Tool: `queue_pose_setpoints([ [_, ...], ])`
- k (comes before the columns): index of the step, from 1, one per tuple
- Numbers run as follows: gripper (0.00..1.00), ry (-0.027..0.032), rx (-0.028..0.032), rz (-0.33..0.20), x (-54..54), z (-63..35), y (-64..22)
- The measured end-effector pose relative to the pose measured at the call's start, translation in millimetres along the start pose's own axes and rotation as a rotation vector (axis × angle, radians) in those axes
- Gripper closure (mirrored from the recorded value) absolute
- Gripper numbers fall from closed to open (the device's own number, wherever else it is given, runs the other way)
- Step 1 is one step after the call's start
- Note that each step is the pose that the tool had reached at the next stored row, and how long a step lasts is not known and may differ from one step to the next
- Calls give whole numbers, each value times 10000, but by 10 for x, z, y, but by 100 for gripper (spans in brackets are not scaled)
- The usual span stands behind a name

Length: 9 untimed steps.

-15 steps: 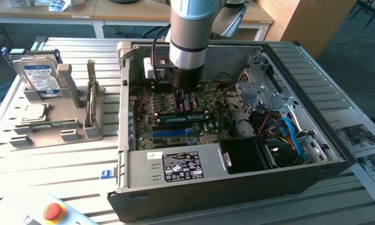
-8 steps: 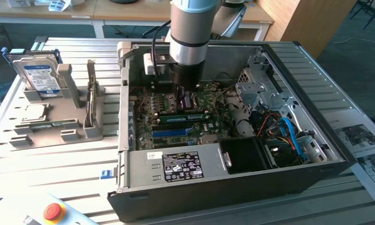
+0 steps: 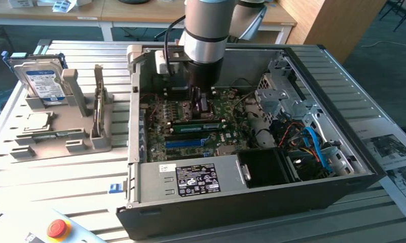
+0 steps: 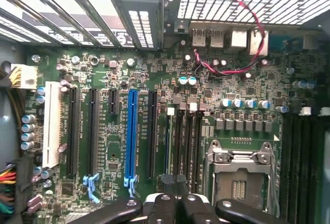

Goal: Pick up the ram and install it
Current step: 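Press down the ram until it locks into place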

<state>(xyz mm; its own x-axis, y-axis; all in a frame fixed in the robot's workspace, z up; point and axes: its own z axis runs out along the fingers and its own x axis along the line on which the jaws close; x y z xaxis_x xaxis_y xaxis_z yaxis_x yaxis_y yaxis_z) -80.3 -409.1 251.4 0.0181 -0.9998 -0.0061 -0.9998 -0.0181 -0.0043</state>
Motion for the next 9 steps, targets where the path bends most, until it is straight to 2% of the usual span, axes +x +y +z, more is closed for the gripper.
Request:
queue_pose_setpoints([
  [9,90,1,0,0,-2,-253,-1],
])
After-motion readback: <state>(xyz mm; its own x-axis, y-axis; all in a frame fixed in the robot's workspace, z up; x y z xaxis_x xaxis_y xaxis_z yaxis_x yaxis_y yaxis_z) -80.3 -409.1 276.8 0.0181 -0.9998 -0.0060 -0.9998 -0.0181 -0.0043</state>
